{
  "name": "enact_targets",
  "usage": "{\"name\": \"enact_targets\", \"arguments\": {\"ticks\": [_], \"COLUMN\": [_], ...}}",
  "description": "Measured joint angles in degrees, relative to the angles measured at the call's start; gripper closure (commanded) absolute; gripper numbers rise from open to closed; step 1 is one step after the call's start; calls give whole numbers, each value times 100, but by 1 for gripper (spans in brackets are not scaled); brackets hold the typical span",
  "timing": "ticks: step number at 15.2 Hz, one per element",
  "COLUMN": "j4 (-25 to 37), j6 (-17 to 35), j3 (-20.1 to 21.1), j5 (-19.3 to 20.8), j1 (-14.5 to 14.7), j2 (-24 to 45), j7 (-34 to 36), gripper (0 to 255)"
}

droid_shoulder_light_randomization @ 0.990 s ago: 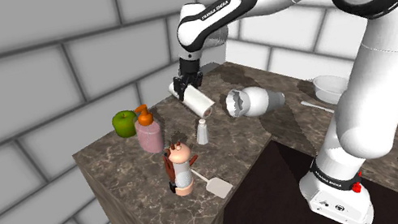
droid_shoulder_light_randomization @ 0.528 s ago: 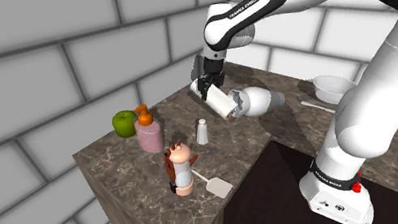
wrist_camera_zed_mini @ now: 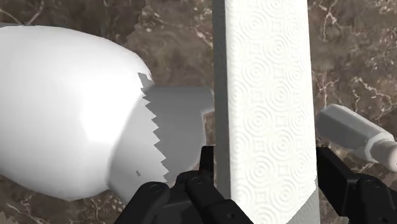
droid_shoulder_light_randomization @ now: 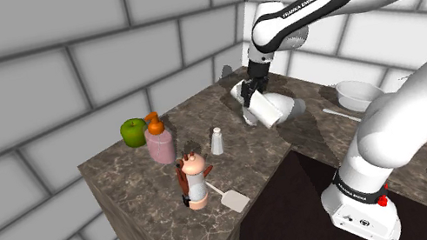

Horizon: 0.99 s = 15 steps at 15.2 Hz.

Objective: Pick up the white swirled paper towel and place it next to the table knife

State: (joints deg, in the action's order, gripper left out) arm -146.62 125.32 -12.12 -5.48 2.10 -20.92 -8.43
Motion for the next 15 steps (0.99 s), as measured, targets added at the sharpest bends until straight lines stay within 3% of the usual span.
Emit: {"name": "enact_targets", "arguments": {"ticks": [9, 15], "j4": [-966, -1306], "j6": [-482, -911], "j3": [-688, -1244], "j5": [801, 1457], "j1": [-909, -1675], "j2": [-1370, -2068], "j7": [-891, -1623], "gripper": [255, 255]}}
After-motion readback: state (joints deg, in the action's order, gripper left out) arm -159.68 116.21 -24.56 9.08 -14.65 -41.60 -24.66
